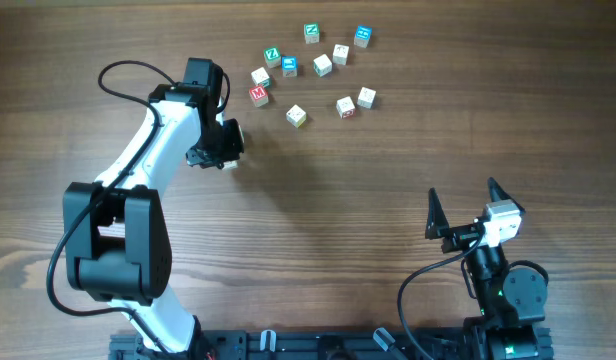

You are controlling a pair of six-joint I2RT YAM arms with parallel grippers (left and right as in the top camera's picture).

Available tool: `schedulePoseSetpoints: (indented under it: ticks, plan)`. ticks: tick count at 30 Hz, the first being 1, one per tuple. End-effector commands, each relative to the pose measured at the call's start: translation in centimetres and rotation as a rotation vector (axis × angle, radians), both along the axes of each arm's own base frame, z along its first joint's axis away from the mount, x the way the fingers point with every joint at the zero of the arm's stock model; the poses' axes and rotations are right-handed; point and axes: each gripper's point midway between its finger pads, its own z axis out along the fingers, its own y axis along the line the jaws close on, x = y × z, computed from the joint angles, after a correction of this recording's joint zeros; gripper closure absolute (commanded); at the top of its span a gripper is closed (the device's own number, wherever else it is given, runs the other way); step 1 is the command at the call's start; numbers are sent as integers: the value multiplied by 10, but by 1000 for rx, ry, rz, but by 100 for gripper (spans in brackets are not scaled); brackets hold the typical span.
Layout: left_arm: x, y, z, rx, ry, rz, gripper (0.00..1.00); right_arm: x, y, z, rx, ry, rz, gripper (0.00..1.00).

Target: Form a tower

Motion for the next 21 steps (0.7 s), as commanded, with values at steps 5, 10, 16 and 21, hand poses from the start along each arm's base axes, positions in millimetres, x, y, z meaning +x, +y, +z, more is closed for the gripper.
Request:
schedulePoseSetpoints:
  ticks: [5, 10, 16, 21]
  plan:
    - [-3, -3, -4, -10, 12, -6, 69, -1, 2, 2, -13, -11, 12, 0]
    - [-4, -9, -3, -50, 18, -10, 73, -1, 2, 2, -13, -12, 12, 0]
    - [-4, -11, -3, -58, 19, -11, 72, -1, 2, 2, -13, -11, 12, 0]
    - [-5, -11, -3, -58, 24, -11, 69, -1, 2, 2, -13, -12, 12, 0]
